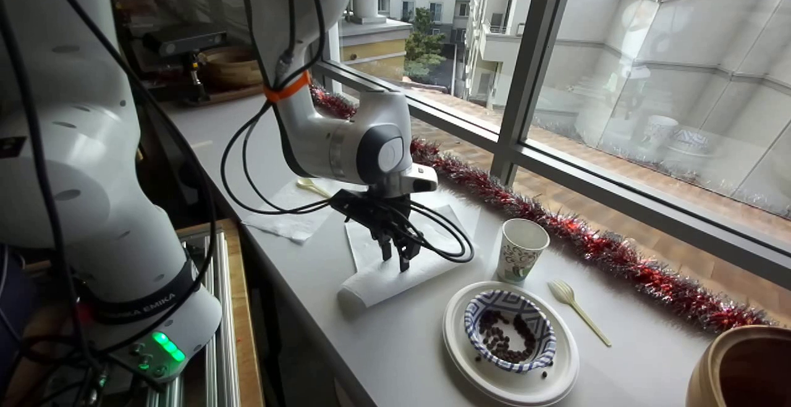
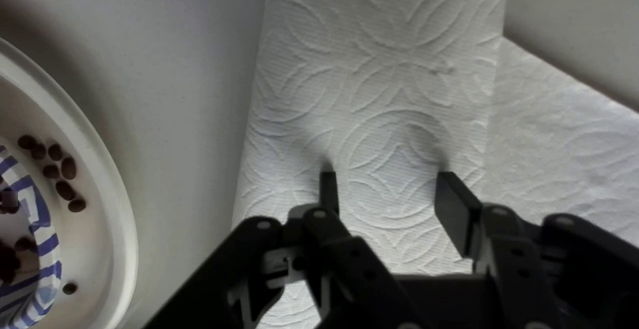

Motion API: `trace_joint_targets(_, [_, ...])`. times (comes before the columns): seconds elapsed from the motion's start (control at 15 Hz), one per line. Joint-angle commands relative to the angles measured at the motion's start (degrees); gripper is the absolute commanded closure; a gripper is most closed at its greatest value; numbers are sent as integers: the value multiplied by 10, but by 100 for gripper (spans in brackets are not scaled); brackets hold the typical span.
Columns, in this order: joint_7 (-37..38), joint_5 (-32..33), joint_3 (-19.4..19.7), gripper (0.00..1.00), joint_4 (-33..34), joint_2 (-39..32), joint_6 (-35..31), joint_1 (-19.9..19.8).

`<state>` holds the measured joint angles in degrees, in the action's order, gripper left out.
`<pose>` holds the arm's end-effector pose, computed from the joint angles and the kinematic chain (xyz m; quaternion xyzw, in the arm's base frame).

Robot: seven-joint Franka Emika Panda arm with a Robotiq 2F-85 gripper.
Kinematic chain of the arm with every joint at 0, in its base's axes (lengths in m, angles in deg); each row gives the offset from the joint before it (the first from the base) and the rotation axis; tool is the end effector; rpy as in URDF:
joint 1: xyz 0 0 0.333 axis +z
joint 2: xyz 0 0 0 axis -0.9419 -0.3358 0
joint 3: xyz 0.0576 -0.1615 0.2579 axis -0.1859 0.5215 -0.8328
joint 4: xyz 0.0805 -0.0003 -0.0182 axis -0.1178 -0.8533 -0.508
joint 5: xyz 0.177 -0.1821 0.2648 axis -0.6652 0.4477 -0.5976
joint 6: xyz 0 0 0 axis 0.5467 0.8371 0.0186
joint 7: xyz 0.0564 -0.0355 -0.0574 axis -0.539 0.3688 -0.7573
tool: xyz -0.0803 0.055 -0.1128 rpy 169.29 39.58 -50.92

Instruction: Unfold the napkin on the right

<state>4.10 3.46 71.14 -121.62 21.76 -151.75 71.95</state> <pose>0.3949 0.0063 0.1431 0.9814 0.1624 0.0076 0.1022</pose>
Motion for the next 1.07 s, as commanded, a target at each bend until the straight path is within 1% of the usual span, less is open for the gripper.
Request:
trace_joint_targets(0.0, [23,25,12,15,12,-16,-6,9])
trace_joint_targets(0.13, [22,20,10,1,12,-18,-7,10])
trace_joint_targets(0.33, [25,22,11,0,12,-23,-9,13])
trace_joint_targets(0.4, [25,22,11,3,11,-24,-10,14])
trace_joint_targets(0.53, [26,26,14,13,12,-27,-11,16])
trace_joint_targets(0.6, [27,28,16,21,12,-28,-11,17])
trace_joint_targets(0.67, [27,29,18,20,12,-29,-12,18])
trace_joint_targets(0.73, [27,29,20,23,13,-30,-11,18])
trace_joint_targets(0.8, [26,28,21,30,13,-31,-11,19])
trace_joint_targets(0.87, [25,27,22,28,13,-32,-11,18])
trace_joint_targets(0.93, [25,28,23,33,14,-32,-11,19])
trace_joint_targets(1.0, [24,26,24,35,14,-32,-11,19])
